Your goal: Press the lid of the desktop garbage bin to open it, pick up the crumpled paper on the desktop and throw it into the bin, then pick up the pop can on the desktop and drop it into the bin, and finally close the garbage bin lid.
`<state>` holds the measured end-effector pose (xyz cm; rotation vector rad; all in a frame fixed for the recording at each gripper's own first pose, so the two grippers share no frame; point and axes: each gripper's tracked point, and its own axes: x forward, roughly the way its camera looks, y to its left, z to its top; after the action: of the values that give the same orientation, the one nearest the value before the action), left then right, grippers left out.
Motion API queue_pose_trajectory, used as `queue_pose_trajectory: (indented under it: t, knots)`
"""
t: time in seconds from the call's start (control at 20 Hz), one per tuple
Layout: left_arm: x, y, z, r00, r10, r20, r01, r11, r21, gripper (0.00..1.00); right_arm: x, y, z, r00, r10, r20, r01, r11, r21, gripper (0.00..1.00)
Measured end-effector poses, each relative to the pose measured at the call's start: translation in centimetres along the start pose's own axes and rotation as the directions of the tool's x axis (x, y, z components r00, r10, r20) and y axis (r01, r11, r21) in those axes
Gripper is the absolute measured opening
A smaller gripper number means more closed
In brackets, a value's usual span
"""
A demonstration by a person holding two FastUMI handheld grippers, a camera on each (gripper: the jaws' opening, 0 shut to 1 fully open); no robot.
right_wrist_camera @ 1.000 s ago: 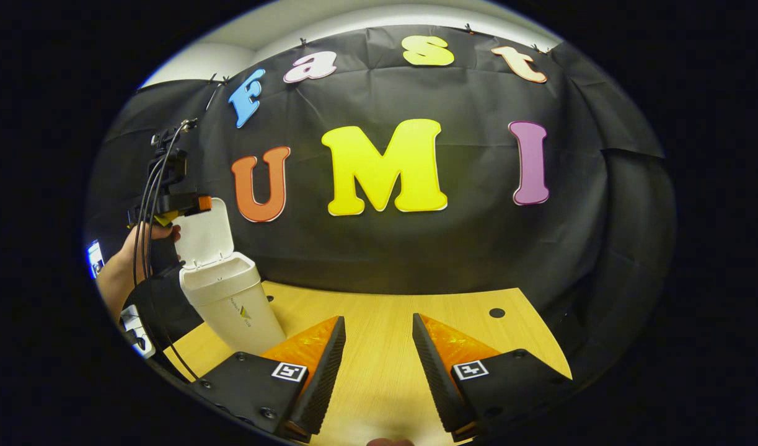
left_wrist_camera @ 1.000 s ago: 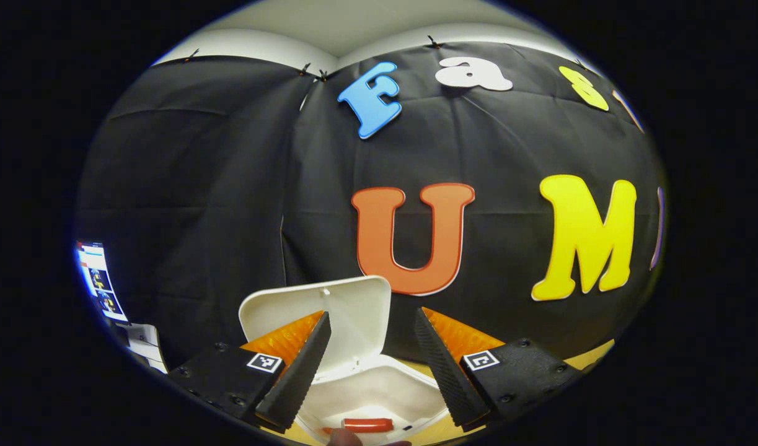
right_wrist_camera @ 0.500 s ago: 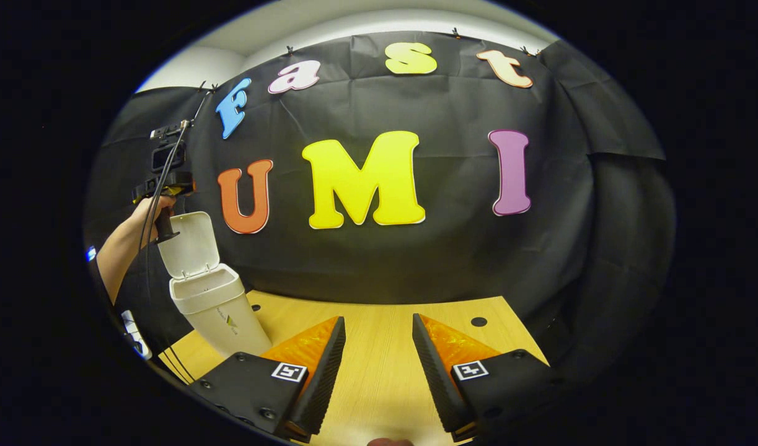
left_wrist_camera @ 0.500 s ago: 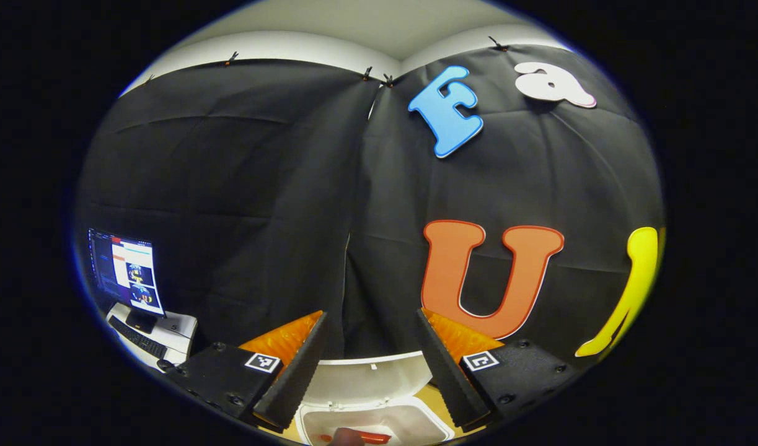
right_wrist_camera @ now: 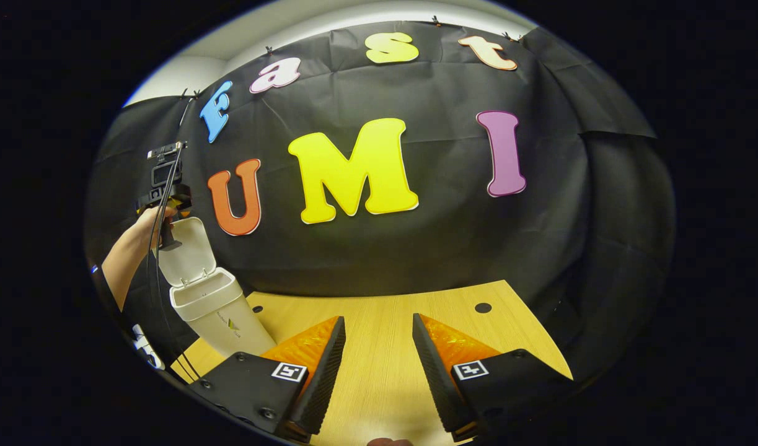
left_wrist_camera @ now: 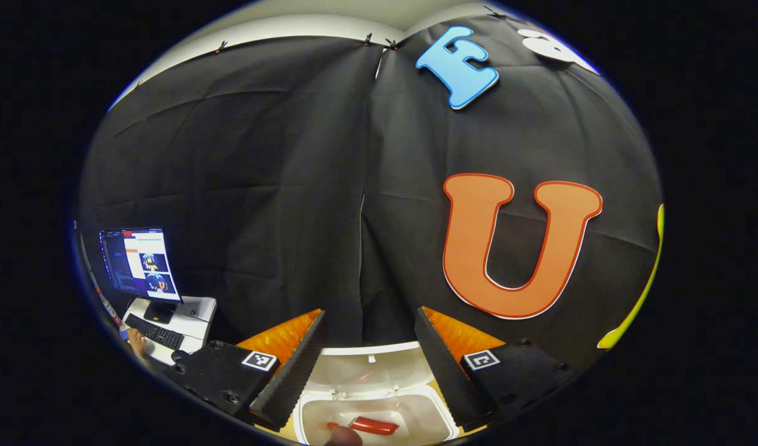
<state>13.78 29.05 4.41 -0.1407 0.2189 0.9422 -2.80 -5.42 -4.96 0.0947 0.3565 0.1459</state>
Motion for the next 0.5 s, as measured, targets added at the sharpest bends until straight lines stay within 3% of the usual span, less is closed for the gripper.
queue_pose_trajectory:
  t: [0.3, 0.5]
  knots:
    - [-3.3, -0.5, -1.8, 1.0, 0.001, -0.025, 0.0, 1.0, 0.026, 0.92, 0.3, 0.6, -0.6, 0.999, 0.047, -0.013, -0.047, 0.999, -0.004, 0.72]
    - [-7.7, -1.5, -5.5, 0.998, -0.04, -0.058, 0.04, 0.999, 0.011, 0.92, -0.2, 0.5, -0.8, 0.996, 0.091, -0.012, -0.091, 0.995, -0.035, 0.72]
